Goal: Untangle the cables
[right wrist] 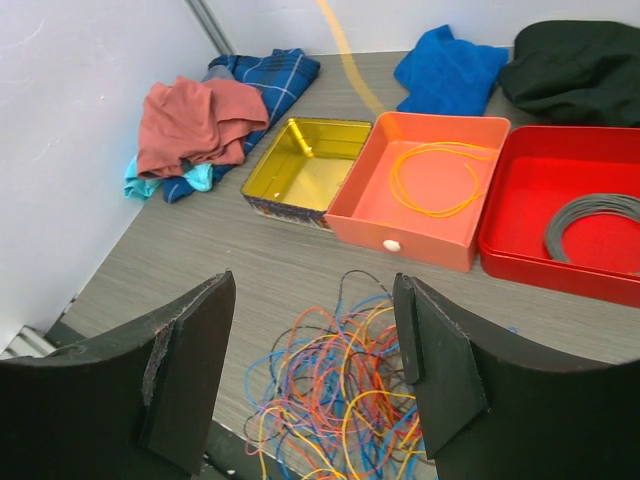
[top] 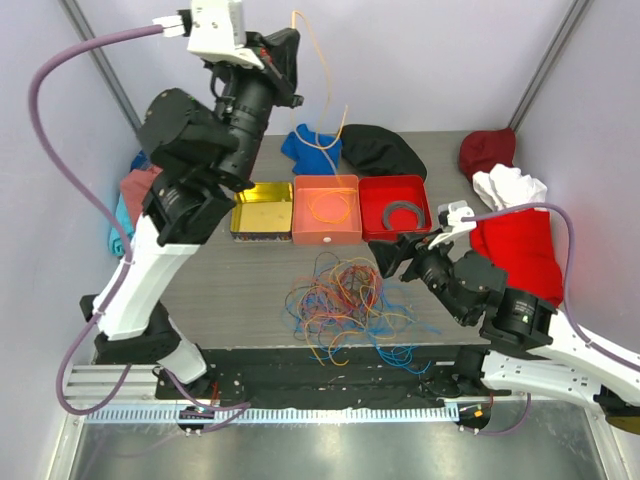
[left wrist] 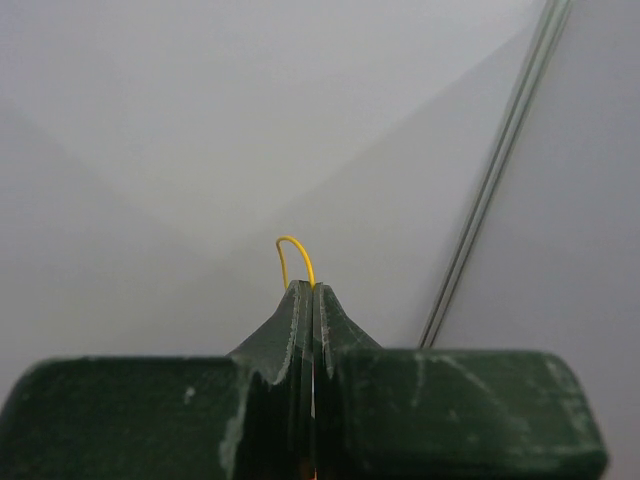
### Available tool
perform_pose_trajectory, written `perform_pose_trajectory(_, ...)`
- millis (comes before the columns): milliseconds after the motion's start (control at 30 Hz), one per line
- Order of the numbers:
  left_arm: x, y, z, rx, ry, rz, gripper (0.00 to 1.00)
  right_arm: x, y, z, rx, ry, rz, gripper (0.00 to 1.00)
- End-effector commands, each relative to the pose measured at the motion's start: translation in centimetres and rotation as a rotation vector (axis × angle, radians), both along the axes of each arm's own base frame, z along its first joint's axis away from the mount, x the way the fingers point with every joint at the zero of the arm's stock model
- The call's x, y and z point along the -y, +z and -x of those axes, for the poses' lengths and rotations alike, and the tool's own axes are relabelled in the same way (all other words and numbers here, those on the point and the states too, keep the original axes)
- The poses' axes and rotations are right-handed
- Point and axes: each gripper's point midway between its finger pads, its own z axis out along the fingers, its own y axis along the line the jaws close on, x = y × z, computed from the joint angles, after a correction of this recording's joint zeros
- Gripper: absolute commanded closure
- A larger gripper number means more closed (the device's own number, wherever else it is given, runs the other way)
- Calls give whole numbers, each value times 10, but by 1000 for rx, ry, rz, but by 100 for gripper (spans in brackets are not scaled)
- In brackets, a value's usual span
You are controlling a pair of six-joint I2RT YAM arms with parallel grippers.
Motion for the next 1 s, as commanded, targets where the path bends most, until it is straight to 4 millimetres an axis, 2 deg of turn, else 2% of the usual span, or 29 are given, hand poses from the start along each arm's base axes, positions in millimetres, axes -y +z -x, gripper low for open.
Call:
perform_pose_trajectory(0, -14, 4, -14, -19, 56, 42, 100, 18, 19, -1, 34, -54, -22, 28)
perform_pose_trajectory(133, -11, -21, -46, -86, 63, 53, 100, 25, 20, 0, 40, -67, -19, 28)
perform_pose_trajectory(233, -12, -30, -60, -106, 56, 81, 100, 31, 20, 0, 46, -80, -9, 27)
perform_pose_trajectory(433, -5, -31, -73, -99, 48, 77, 100, 35, 18, -2, 55, -99, 14, 27)
perform_pose_trajectory(733, -9, -5, -71, -29, 43, 127, 100, 35, 25, -3, 75, -99, 34, 27)
perform_pose_trajectory(967, -31, 27, -51, 66, 56, 193, 100, 39, 37, -2, 97, -98, 27, 27)
